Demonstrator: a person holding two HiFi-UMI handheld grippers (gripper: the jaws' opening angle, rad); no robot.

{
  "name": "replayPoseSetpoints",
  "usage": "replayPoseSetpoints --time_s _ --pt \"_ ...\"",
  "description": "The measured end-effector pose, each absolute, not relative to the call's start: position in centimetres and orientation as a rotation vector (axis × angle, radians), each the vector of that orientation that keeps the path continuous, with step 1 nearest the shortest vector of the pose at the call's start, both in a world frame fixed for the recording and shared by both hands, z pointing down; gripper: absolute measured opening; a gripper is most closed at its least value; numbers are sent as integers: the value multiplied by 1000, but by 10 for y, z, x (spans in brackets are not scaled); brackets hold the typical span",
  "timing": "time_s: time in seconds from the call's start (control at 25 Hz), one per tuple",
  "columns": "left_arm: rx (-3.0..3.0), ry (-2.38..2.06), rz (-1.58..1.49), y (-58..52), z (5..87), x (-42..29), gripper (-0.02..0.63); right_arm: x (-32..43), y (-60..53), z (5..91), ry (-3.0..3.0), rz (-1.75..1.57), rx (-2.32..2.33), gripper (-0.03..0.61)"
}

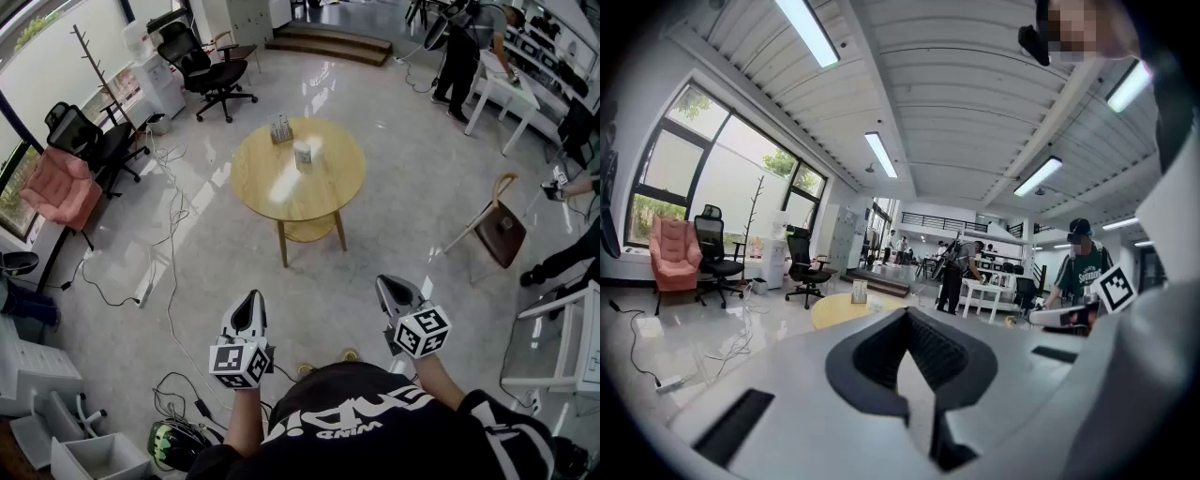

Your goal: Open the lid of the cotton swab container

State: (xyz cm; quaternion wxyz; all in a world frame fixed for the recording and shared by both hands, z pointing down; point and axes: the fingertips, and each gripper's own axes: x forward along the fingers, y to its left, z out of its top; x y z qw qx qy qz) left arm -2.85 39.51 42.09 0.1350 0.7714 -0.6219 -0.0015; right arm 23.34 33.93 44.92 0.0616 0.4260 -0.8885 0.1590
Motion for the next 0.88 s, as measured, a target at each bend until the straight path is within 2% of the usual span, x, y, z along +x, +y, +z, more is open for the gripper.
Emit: replayPoseSetpoints --time_s 0.88 --pt "2329 -1684 -20 366 449 -73 9 191 316 444 -2698 359 1481 2"
